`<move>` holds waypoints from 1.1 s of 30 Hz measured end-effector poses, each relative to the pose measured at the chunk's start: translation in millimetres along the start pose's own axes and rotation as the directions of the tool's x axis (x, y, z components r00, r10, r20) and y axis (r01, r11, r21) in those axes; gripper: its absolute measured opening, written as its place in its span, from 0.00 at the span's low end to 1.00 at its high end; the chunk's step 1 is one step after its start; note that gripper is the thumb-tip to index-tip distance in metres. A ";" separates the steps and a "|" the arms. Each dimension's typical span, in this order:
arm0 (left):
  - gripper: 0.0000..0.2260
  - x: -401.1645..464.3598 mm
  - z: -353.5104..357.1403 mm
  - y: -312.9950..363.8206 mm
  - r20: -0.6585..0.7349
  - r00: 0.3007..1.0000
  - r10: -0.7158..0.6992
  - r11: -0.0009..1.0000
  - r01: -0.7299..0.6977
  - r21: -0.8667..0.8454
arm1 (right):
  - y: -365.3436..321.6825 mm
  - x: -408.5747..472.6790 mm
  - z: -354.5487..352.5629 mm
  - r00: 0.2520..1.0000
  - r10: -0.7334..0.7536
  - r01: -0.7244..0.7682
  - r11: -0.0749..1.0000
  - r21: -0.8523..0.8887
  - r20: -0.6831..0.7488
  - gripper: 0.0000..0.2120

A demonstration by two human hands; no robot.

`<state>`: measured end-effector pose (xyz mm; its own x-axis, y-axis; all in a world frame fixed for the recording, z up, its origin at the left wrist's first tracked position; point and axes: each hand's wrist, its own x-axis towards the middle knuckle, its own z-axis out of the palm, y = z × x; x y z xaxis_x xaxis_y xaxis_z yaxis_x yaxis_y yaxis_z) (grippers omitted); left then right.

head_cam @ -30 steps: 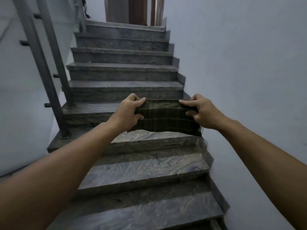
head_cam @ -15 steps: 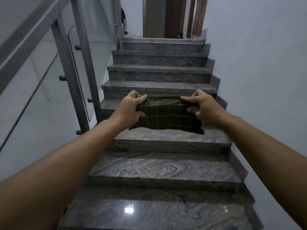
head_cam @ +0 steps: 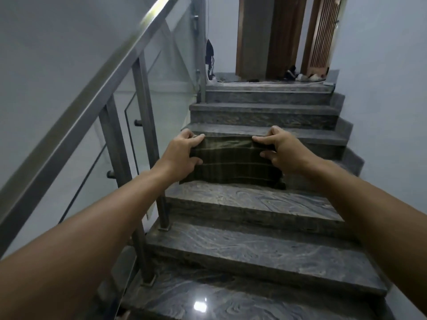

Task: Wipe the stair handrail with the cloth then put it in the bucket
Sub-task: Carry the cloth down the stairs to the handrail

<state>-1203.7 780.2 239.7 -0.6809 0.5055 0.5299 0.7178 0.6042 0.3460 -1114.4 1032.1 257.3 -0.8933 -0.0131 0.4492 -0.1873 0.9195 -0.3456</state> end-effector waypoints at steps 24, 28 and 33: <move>0.27 414.6 -99.0 -6.7 -0.099 0.994 -0.048 0.989 0.061 0.131 | 89.9 406.3 -168.0 0.995 -0.089 0.091 0.995 0.039 -0.036 0.19; 0.27 471.1 -123.2 -34.2 -0.098 0.993 -0.067 0.982 0.083 0.169 | 89.8 481.2 -171.5 0.990 -0.133 0.135 0.990 0.037 -0.049 0.18; 0.26 545.8 -152.2 -81.7 -0.123 0.990 -0.063 0.972 0.089 0.218 | 86.7 584.7 -166.5 0.975 -0.213 0.215 0.976 0.027 -0.058 0.18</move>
<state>-1612.0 913.0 618.5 -0.7015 0.3870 0.5984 0.6058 0.7661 0.2147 -1584.9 1169.5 627.3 -0.8076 -0.1856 0.5597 -0.3859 0.8841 -0.2636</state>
